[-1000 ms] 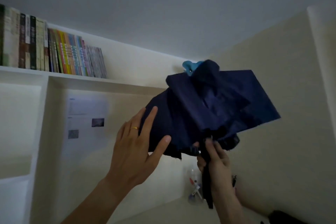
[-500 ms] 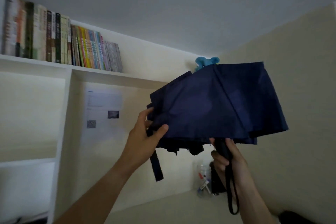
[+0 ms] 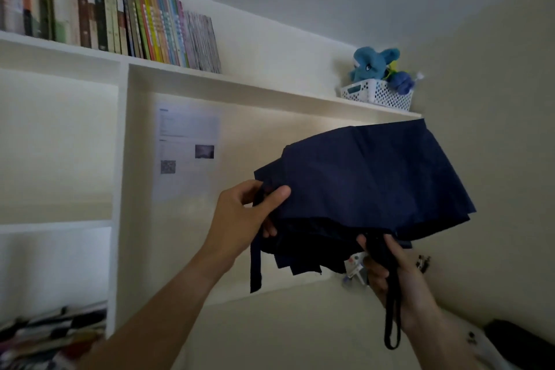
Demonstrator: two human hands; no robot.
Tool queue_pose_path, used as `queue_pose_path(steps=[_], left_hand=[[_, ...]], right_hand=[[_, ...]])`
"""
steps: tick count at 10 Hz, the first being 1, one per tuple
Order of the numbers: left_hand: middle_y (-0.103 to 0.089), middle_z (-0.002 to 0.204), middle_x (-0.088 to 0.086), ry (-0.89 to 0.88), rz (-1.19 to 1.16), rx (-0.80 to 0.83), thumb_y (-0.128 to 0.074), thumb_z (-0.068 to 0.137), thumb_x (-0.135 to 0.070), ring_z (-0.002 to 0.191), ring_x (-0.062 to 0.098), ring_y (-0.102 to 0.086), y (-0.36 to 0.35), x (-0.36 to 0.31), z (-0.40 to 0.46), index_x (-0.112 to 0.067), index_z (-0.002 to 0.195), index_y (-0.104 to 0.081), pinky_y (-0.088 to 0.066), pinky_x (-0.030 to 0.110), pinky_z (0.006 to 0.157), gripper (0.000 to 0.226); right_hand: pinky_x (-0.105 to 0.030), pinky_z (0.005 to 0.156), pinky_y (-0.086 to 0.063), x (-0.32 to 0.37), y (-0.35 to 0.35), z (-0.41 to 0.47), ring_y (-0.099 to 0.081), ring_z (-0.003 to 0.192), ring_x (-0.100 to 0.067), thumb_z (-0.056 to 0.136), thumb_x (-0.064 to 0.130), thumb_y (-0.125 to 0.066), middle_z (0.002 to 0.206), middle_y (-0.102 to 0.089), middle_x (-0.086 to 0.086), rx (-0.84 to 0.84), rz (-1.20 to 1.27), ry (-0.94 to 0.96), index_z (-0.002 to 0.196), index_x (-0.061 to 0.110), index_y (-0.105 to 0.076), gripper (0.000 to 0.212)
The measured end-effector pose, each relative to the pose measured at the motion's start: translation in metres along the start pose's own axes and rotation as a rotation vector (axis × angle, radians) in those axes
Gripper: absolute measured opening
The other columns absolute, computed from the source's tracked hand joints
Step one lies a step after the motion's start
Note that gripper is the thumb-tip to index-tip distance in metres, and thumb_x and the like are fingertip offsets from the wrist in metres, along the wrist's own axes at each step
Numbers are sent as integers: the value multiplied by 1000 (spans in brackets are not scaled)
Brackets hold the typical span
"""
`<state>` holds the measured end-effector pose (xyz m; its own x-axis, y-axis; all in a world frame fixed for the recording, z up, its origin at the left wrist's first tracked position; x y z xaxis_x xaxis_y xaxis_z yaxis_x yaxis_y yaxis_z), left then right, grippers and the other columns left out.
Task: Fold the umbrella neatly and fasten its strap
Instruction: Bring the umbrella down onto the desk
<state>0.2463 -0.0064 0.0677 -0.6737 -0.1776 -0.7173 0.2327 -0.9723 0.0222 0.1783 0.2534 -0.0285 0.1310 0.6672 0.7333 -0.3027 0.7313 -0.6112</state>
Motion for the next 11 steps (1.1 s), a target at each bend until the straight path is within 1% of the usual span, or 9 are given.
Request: queue_pose_path(steps=[2, 3, 5, 6, 7, 8, 9, 10, 11], left_hand=[[-58, 54, -15, 172, 92, -50, -77, 90, -24, 44, 3, -48, 16, 72, 27, -10, 86, -74, -36, 16, 43, 14], [-63, 56, -16, 202, 211, -22, -83, 82, -39, 46, 3, -53, 20, 96, 49, -17, 80, -77, -40, 19, 44, 23], [-77, 92, -3, 238, 474, 118, -79, 86, -30, 93, 13, -67, 8, 161, 99, -20, 90, -82, -52, 27, 80, 12], [-77, 100, -2, 316, 508, 230, -76, 89, -26, 100, 11, -67, -6, 201, 105, -16, 97, -82, -51, 27, 89, 14], [-73, 89, -2, 360, 483, 299, -70, 94, -21, 82, 10, -64, -18, 233, 100, -12, 96, -78, -47, 20, 70, 12], [-74, 89, 5, 394, 471, 350, -66, 97, -18, 67, 16, -63, -27, 255, 95, -7, 99, -72, -50, 28, 64, 13], [-74, 89, 7, 400, 466, 381, -63, 99, -16, 65, 17, -65, -31, 264, 98, -4, 102, -71, -53, 31, 66, 15], [-74, 87, 7, 381, 493, 410, -62, 99, -15, 60, 16, -60, -26, 266, 105, -5, 100, -71, -53, 27, 59, 13], [-74, 87, 7, 354, 528, 456, -63, 99, -15, 61, 13, -55, -18, 261, 110, -4, 100, -72, -46, 22, 57, 14]], right_hand=[[-19, 38, -41, -68, 13, 10, -45, 45, -8, 85, 23, -66, 105, -74, -14, -132, -41, -41, 115, 9, -57, 34], [-22, 37, -40, -108, 23, 15, -46, 45, -10, 88, 19, -67, 111, -74, -17, -234, -26, -91, 116, 4, -62, 32], [-30, 50, -45, -212, 27, 39, -53, 53, -19, 94, 10, -65, 107, -73, -23, -499, 39, -156, 125, 8, -51, 34], [-35, 60, -50, -262, 28, 47, -58, 63, -25, 96, 15, -64, 103, -73, -21, -565, 34, -248, 125, 13, -45, 35], [-36, 83, -50, -303, 31, 51, -60, 89, -25, 99, 23, -60, 111, -69, -18, -566, -101, -363, 125, 14, -39, 35], [-37, 108, -37, -332, 25, 63, -46, 127, -32, 105, 26, -45, 154, -37, -17, -124, -1168, -630, 155, 11, -17, 59], [-27, 96, -44, -308, 20, 67, -52, 119, -26, 97, 38, -57, 133, -52, -10, -446, -676, -466, 149, 6, -34, 65], [-21, 59, -44, -282, 8, 62, -53, 66, -6, 86, 39, -71, 73, -56, 6, 77, -933, -613, 79, 18, -62, 23], [-31, 59, -49, -224, 36, 79, -60, 59, -12, 79, 48, -69, 65, -69, 1, 0, -1410, -316, 64, 12, -63, 40]])
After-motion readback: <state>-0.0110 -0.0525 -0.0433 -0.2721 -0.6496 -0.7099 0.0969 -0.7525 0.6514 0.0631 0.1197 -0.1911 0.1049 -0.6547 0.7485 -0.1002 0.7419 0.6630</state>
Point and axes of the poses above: each hand's wrist, its own z-axis towards the middle knuckle, its own y-axis out of the back of the hand, x = y × z, the point moved 3 cm from there along z, towards the middle knuckle
